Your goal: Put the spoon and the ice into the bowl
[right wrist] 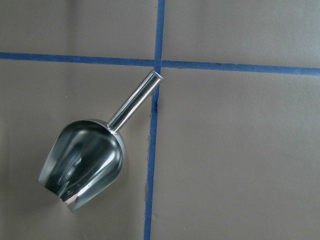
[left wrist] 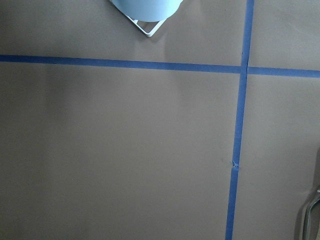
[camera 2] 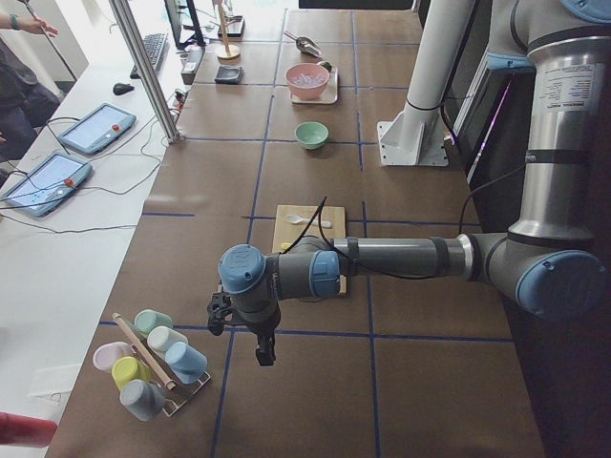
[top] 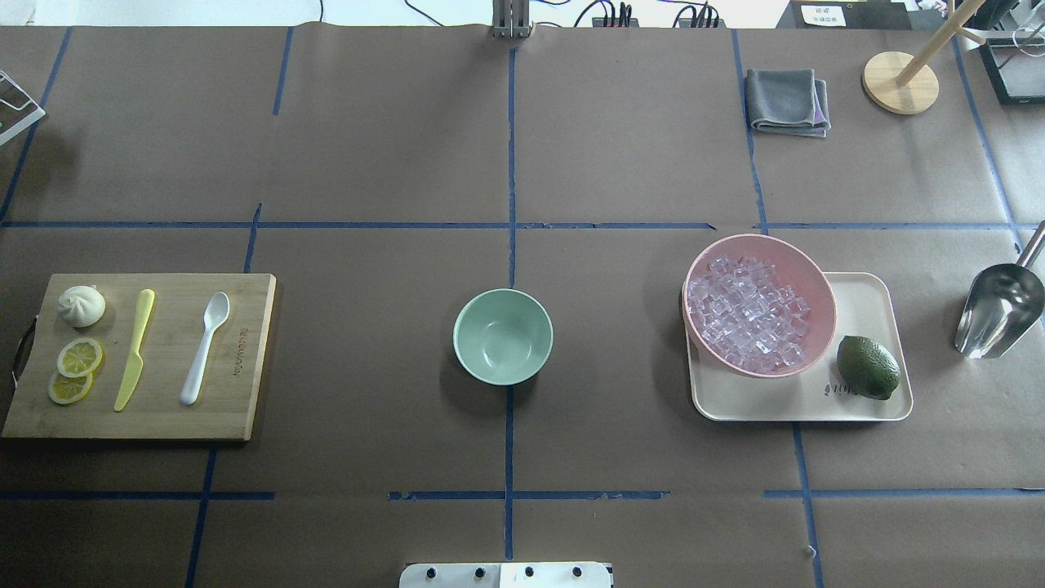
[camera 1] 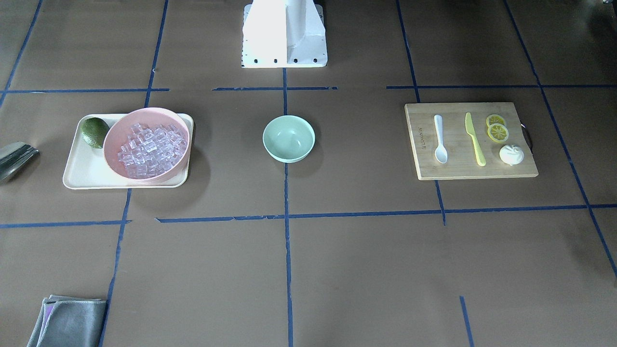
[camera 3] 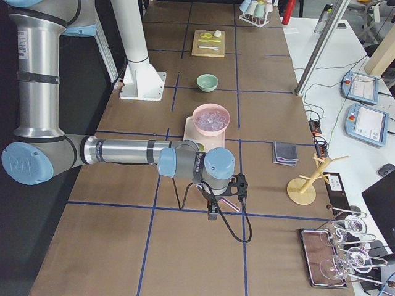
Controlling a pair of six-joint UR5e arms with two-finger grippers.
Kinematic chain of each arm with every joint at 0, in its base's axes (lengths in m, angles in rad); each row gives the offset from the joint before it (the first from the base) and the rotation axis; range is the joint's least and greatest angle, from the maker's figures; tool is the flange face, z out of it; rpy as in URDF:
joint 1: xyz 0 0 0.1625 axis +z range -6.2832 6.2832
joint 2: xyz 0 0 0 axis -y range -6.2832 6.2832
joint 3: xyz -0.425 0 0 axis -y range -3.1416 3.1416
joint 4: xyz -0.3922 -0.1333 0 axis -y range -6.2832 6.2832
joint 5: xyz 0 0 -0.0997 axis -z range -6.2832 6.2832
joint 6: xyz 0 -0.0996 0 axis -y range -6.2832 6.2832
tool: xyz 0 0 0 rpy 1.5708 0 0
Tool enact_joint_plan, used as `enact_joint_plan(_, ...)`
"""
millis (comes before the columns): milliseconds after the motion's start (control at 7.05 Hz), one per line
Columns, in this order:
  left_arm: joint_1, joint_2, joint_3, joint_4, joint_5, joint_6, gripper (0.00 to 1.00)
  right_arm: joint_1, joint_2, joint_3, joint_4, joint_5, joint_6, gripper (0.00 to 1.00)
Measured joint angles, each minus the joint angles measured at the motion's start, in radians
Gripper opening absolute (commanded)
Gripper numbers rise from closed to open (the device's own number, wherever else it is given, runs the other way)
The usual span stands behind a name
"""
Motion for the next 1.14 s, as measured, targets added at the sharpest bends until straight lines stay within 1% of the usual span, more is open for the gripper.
enact_joint_plan(1135, 0.000, -0.002, -0.001, 0.001, -0.001, 0.000, 1.00, 0.001, 0.003, 0.003, 0.000, 0.000, 0.017, 1.00)
